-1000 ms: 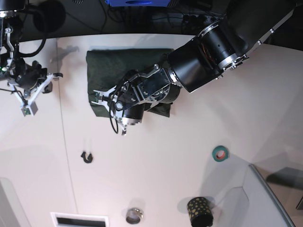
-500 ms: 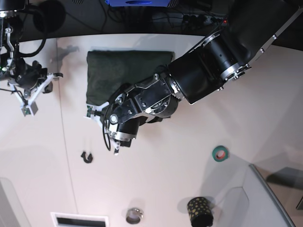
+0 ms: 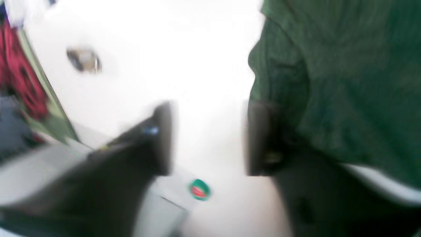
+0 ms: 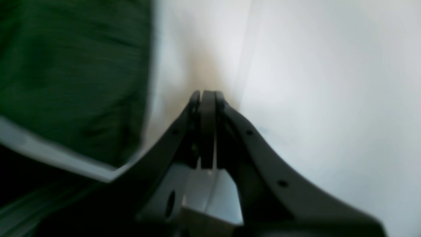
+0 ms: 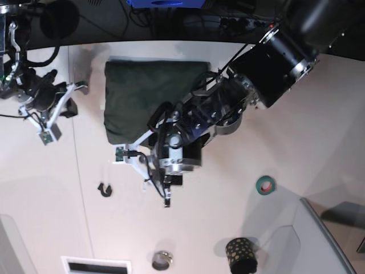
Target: Layout the t-shirt on the table in an organized manner, then fold the t-shirt properly
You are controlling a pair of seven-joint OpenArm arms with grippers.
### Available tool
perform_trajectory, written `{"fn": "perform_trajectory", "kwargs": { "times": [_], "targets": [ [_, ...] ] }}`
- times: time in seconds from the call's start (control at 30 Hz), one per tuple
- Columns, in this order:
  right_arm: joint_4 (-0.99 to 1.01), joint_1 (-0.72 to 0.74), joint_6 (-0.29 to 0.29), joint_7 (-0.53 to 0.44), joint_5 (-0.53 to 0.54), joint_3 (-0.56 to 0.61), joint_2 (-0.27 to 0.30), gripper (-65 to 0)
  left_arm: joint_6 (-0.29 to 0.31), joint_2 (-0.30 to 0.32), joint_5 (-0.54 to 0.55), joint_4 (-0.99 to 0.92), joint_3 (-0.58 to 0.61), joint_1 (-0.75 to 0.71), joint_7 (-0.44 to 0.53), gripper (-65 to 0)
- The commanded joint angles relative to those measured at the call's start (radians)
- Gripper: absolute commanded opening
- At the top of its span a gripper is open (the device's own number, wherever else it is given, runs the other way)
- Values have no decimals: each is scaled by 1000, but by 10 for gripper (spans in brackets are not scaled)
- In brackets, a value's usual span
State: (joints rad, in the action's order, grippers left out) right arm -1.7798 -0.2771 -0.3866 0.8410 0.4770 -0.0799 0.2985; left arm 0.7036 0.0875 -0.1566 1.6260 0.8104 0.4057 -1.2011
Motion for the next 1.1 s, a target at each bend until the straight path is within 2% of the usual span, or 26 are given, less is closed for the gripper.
{"fn": "perform_trajectory", "kwargs": {
  "times": [0.0,0.1,0.17,0.23,0.33,0.43,0.53,0.63,0.73,0.87,1.0,1.07],
  "targets": [
    [-51,-3,2,-15,9,13,14,-645,-5,10,-8,56,-59,-27,-7,-638],
    [-101,-14,5,-15,9,71,14,-647,-5,30,-10,145,-242,-163,-3,-650],
    [-101,-14,5,-19,9,104,14,-647,-5,44,-10,201,-365,-261,40,-650],
    [-98,-14,5,-22,7,127,14,-647,-5,56,-10,245,-451,-351,114,-650],
    [-101,-23,2,-55,7,127,18,-648,-5,54,-8,287,-573,-522,275,-650],
    [-101,-103,-2,-182,6,67,51,-648,-5,51,1,287,-675,-687,464,-650],
    [-93,-222,-4,-377,-1,7,121,-648,-5,59,-1,287,-750,-836,656,-650],
    [-87,-340,-2,-493,-100,-34,172,-648,-5,74,-8,287,-810,-948,780,-650],
    [-88,-446,-2,-495,-249,-88,167,-648,-5,94,-10,274,-851,-1031,806,-650],
    [-58,-569,-2,-497,-403,-103,129,-648,-5,119,-10,171,-874,-1077,808,-650],
    [-4,-641,-4,-497,-427,-91,120,-648,-5,119,-10,47,-856,-1098,811,-650],
    [48,-653,-4,-497,-427,-62,103,-648,-5,125,-10,-3,-810,-1126,855,-650]
  ]
}}
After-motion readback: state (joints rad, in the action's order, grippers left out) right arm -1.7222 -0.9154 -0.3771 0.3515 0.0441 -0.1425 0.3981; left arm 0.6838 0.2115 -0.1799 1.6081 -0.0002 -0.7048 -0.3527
